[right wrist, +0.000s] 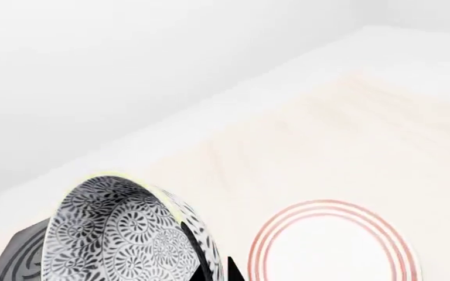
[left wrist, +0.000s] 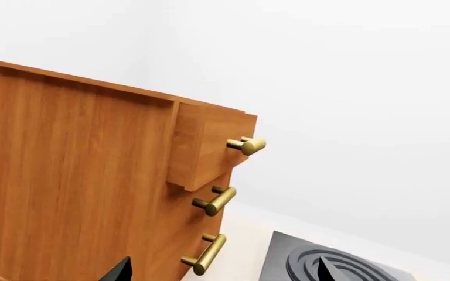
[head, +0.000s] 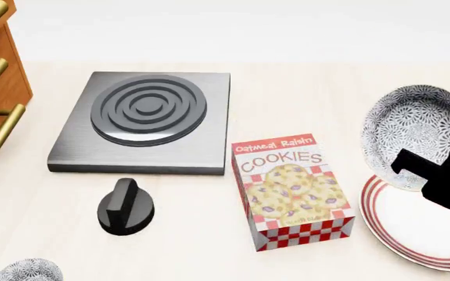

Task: Pick the akita bowl from table center and place it on the plate.

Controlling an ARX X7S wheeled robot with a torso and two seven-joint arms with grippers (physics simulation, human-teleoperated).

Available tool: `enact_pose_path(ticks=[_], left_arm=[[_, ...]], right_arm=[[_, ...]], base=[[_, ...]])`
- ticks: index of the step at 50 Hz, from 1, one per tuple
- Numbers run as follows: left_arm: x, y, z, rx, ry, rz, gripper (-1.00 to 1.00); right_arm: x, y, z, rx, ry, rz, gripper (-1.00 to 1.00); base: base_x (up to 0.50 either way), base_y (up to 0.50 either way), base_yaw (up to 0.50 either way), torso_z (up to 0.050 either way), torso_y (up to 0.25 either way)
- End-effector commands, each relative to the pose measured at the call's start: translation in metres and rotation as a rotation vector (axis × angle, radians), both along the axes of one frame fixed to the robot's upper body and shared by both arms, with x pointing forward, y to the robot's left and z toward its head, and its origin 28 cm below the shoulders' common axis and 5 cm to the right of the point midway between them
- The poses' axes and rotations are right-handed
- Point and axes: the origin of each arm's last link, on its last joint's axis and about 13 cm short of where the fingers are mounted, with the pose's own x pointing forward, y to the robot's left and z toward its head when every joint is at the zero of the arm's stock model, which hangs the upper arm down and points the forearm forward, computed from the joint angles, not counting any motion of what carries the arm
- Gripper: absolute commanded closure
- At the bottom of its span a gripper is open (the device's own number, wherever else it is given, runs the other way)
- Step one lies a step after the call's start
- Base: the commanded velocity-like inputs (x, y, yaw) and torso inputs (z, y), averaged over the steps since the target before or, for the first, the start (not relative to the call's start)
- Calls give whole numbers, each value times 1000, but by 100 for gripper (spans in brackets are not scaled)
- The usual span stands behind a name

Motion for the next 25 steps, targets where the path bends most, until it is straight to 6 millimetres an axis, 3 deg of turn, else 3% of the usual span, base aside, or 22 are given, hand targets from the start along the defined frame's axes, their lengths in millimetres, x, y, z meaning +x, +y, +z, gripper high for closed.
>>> enact_pose_path(ticks=[1,11,25], left_arm=[[1,0,0,-12,-8,2,-100],[0,1,0,-8,-45,33,-100],[-4,0,0,5,-46,18,-100]], right_arm=[[10,-8,12,106,104,4,100],[29,-20,34,251,216,-25,100],[57,-40,23,329,409,-123,100]], base=[[0,0,0,0,0],[0,0,0,0,1],[0,0,0,0,0]])
